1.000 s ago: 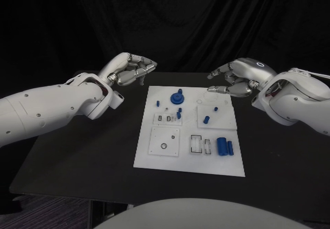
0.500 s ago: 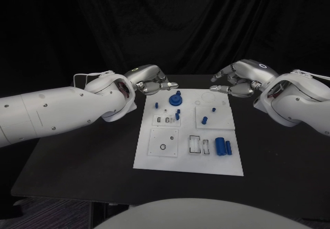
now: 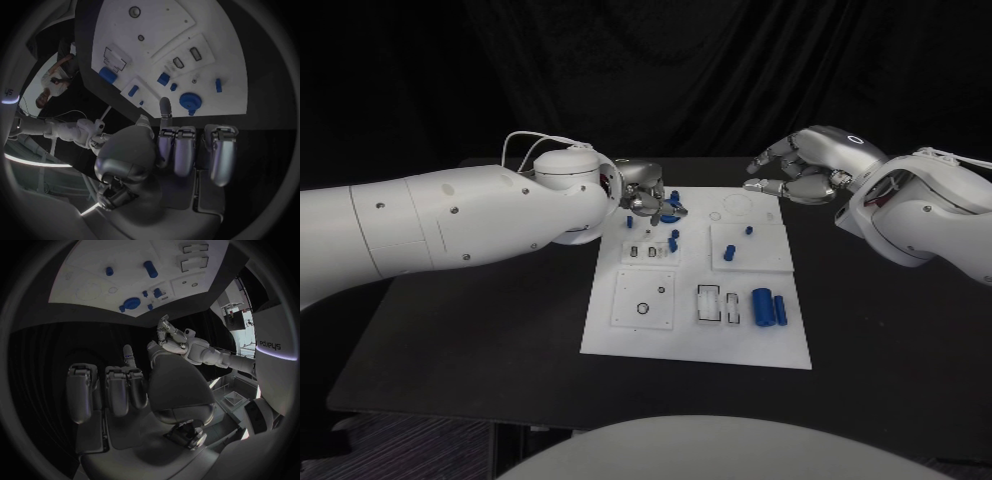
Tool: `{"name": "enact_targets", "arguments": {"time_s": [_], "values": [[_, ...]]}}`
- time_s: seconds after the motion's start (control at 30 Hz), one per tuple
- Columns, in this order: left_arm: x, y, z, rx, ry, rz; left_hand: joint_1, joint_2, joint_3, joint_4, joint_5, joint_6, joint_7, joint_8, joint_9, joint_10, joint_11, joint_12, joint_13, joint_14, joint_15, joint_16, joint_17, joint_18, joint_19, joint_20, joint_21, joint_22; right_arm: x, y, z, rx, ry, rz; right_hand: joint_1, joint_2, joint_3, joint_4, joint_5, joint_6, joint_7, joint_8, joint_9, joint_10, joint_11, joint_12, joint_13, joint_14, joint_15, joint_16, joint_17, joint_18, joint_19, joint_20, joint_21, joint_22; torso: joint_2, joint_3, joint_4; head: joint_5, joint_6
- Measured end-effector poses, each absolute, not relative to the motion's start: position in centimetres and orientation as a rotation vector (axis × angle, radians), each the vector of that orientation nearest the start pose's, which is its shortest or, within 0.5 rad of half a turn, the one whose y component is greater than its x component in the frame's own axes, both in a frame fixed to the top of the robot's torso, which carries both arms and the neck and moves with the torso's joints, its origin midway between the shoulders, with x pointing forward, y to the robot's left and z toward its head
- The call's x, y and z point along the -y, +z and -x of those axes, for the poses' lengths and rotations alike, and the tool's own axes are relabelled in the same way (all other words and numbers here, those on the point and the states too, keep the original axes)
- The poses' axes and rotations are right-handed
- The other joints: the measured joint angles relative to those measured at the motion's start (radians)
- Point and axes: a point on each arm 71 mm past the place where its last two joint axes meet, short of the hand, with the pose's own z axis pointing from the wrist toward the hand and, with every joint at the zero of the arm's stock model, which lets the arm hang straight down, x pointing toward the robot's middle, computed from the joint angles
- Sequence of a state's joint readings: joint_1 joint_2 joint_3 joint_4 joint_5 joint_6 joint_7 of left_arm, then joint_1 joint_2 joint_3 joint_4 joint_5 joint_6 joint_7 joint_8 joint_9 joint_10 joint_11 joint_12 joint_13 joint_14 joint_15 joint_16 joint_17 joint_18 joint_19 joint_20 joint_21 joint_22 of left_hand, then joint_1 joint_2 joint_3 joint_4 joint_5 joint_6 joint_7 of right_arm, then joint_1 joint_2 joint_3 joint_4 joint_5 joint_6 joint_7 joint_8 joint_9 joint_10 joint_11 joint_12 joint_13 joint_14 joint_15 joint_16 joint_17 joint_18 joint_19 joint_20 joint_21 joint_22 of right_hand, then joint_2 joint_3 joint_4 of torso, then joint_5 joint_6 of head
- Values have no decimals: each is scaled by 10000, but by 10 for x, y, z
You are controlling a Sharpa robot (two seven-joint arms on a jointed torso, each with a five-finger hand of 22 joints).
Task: Assemble the parts on the task board
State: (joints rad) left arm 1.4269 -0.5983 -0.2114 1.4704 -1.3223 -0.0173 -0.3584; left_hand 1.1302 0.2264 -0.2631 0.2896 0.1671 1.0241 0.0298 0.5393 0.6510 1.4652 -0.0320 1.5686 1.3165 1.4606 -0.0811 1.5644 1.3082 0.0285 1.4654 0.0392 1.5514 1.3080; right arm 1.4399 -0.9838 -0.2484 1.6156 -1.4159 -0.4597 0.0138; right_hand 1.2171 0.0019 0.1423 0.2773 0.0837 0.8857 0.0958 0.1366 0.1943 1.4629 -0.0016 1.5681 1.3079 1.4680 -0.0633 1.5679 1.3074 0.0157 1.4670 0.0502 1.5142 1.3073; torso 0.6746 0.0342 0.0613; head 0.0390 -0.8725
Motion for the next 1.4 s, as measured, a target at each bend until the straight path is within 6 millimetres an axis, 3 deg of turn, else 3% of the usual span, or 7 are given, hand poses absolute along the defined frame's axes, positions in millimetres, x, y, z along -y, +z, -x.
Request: {"name": "enact_targets", "arguments": {"time_s": [0.07, 0.2, 0.37, 0.6, 0.77, 1.07, 1.4], "values": [[-104, -162, -502, -19855, -4608, -3149, -106, 30, -1, -1, -91, 62, -62, 157, 314, 33, -40, 28, -40, 12, -12, 0, 0, -152, -1, 0, 0, 0, 241, -130, -475, -14867, 6426, 2462, 40, 40, 0, 0, 0, 0, 0, 0, 0, 0, 0, 0, 0, 0, 0, 0, 0, 0, 0, 0, 0, 0, 0, 6, -12, 36, 0], [-101, -165, -503, -20121, -4186, -3254, -316, -29, -77, -22, -321, 193, -193, 456, 965, 13, -131, 29, -93, 47, -49, 0, 0, -151, -4, -108, 37, -1, 240, -131, -475, -14874, 6432, 2459, 45, 44, 0, 0, 0, 82, 28, 31, 5, 21, 21, 0, -1, -4, 4, 0, 0, 0, 0, 0, 0, 6, 20, 19, -20, 79, 0], [-101, -166, -504, -20207, -3903, -3213, -438, -150, -114, -59, -522, 337, -337, 569, 1602, 9, -305, 28, -84, 55, -221, 0, -1, -151, 15, -270, 37, -1, 238, -131, -475, -14891, 6473, 2484, 120, 119, 29, -29, 0, 180, 37, 49, 8, 37, 37, 0, -1, -35, 35, 0, 0, 0, 0, 0, 0, 8, 34, 30, -36, 126, 0], [-96, -168, -505, -20108, -3957, -3164, -372, -217, -52, -138, -376, 353, -352, 144, 1713, 14, -308, 28, -81, 48, -230, 0, -1, -150, 0, -286, 37, -2, 235, -131, -475, -14899, 6525, 2518, 317, 25, 40, -127, -71, 214, 72, 48, 7, 37, 37, 0, -2, -35, 35, 0, 0, 1, 0, 0, -53, 7, 31, 30, -41, 99, 0], [-95, -173, -504, -20068, -4065, -3040, -205, -277, 48, -126, -29, 396, -319, -266, 1681, 14, -307, 29, -76, 46, -229, 0, -2, -149, 0, -286, 37, -2, 233, -131, -475, -14898, 6556, 2537, 356, 64, 56, -143, -71, 214, 72, 49, 6, 37, 36, 0, -2, -35, 35, 0, 0, 1, 0, -1, -53, 6, 31, 31, -43, 107, 0], [-96, -177, -504, -19978, -4145, -2873, 4, -485, 267, -208, 29, 588, -262, -1122, 1424, 14, -306, 28, -75, 46, -227, 0, -3, -149, 0, -285, 44, -2, 230, -131, -475, -14899, 6601, 2566, 422, 129, 69, -156, 155, 214, 72, 48, -7, 37, 36, 0, -3, -35, 35, 0, 0, 1, 0, -1, -53, 5, 31, 27, -21, 64, 0], [-93, -188, -502, -20109, -4219, -2801, 1, -482, 335, -193, 49, 839, -263, -1456, 1310, 14, -305, 27, -75, 45, -227, 0, -3, -148, 0, -285, 77, -3, 228, -131, -476, -14890, 6637, 2594, 422, 129, 68, -156, 202, 214, 72, 48, -7, 37, 36, 0, -4, -8, 63, 0, 0, 1, -35, 35, -99, 4, 34, 21, -16, 48, 0]]}}
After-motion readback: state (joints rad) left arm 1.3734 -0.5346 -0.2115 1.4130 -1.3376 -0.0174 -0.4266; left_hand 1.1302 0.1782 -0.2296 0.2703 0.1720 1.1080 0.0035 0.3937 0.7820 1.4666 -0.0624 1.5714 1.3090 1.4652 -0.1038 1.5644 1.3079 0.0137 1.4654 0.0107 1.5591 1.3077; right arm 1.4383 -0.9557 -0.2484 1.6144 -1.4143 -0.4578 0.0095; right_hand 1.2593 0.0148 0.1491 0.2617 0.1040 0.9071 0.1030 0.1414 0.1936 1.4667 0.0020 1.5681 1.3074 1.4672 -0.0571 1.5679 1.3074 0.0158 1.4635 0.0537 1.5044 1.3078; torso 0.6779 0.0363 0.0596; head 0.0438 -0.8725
